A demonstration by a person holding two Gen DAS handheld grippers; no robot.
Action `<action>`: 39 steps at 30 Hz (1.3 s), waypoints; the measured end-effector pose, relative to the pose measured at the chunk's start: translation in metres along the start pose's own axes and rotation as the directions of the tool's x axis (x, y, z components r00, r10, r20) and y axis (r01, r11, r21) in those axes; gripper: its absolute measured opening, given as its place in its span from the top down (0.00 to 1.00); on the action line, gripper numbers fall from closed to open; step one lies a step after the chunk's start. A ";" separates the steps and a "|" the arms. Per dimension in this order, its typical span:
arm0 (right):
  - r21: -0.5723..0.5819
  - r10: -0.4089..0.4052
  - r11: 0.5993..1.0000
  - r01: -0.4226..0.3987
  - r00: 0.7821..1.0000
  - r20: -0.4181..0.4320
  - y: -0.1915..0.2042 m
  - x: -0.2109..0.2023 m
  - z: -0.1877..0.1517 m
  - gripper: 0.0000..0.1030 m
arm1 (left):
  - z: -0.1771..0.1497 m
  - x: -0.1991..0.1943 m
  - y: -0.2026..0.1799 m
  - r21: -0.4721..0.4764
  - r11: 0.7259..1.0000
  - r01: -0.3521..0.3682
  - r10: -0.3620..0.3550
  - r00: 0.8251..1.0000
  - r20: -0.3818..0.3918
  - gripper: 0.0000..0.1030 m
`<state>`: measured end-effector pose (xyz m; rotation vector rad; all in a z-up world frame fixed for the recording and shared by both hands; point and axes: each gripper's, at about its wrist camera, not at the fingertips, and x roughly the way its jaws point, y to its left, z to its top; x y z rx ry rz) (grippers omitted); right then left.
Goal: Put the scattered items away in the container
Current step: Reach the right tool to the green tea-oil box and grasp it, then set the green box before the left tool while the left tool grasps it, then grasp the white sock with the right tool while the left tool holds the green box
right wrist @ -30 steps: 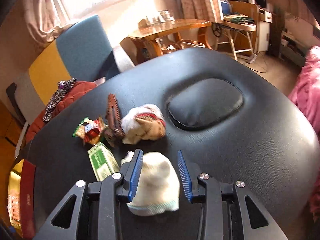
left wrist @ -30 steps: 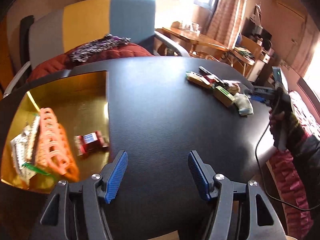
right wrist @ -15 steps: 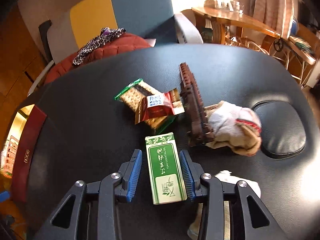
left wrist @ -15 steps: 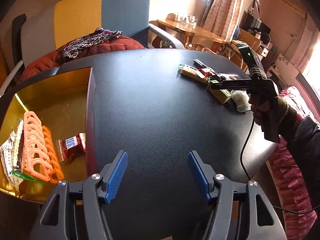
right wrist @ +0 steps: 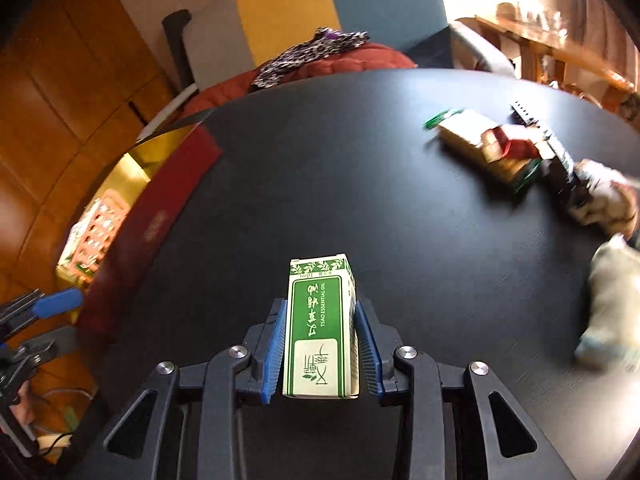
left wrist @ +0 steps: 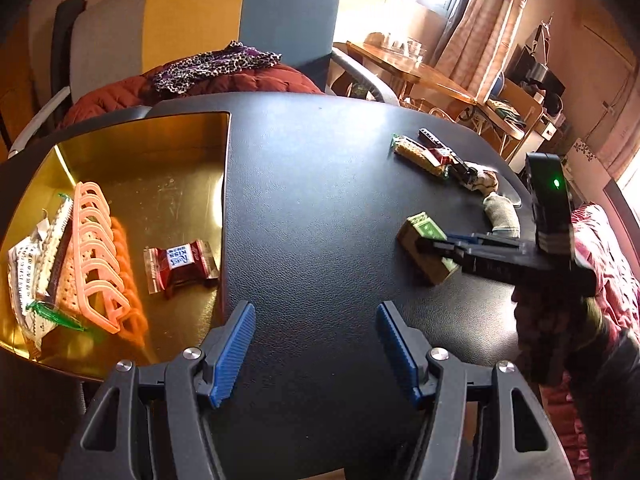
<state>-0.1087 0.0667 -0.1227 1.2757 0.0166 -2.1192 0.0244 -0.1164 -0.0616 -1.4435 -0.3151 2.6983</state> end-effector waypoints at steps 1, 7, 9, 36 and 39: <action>0.011 0.014 1.000 -0.014 1.000 0.011 0.004 -0.003 -0.007 0.60 | 0.001 0.002 -0.002 0.000 1.000 0.009 -0.009 1.000 -0.004 0.38; 0.123 -0.016 0.992 0.002 0.994 0.107 -0.008 -0.039 -0.034 0.48 | 0.021 0.021 -0.031 0.024 0.996 0.086 -0.086 0.996 -0.031 0.38; 0.168 -0.062 0.985 0.039 0.989 0.135 -0.020 -0.055 -0.044 0.45 | 0.028 0.030 -0.049 0.059 0.993 0.102 -0.100 0.994 -0.036 0.38; 0.437 -0.346 0.873 0.217 0.906 0.242 -0.124 -0.115 -0.058 0.42 | 0.021 0.105 -0.077 0.185 0.983 -0.020 0.042 0.992 -0.119 0.66; 0.440 -0.361 0.867 0.233 0.903 0.234 -0.134 -0.105 -0.038 0.37 | 0.015 0.098 -0.066 0.176 0.984 -0.018 0.039 0.992 -0.117 0.66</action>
